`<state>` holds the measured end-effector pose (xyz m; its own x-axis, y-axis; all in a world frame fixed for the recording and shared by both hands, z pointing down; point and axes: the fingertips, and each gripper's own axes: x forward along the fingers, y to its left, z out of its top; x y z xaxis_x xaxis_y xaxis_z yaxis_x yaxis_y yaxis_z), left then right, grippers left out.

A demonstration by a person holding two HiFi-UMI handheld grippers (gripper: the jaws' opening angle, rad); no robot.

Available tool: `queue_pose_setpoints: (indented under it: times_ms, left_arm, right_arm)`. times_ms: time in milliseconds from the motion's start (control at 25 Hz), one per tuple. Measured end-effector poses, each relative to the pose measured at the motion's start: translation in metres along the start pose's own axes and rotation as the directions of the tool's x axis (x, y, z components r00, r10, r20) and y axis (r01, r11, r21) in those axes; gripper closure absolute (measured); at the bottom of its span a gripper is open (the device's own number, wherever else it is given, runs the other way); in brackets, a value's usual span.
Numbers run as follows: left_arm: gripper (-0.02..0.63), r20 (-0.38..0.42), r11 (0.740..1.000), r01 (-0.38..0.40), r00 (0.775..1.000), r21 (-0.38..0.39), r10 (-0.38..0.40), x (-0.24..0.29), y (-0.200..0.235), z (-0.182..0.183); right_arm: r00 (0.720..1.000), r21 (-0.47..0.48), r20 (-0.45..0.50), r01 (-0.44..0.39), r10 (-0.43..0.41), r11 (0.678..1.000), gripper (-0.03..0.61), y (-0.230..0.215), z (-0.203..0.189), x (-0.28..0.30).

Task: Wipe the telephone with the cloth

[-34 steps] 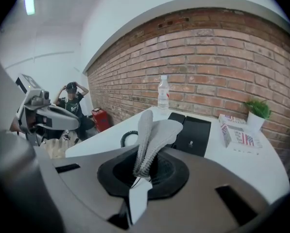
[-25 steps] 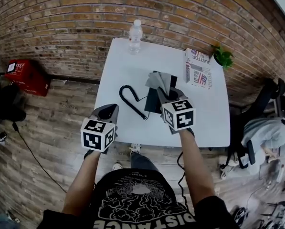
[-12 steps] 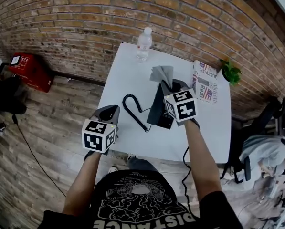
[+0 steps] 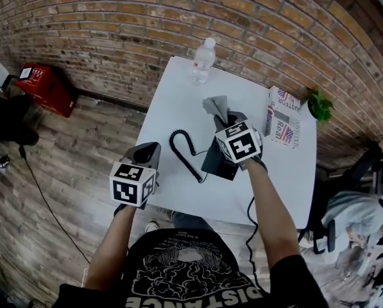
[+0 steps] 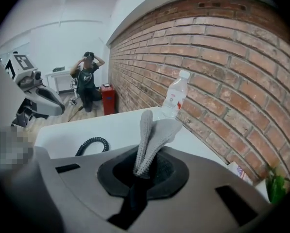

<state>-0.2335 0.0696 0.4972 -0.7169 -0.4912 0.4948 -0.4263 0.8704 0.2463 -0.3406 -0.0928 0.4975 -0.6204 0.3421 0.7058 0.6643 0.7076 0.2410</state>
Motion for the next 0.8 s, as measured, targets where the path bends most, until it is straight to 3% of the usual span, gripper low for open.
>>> queue_pose_setpoints:
  times_ms: [800]
  left_arm:
    - [0.607, -0.004, 1.000, 0.014, 1.000, 0.003, -0.014, -0.009, -0.002, -0.006]
  right_arm:
    - [0.994, -0.050, -0.081, -0.076, 0.072, 0.996, 0.566, 0.036, -0.018, -0.001]
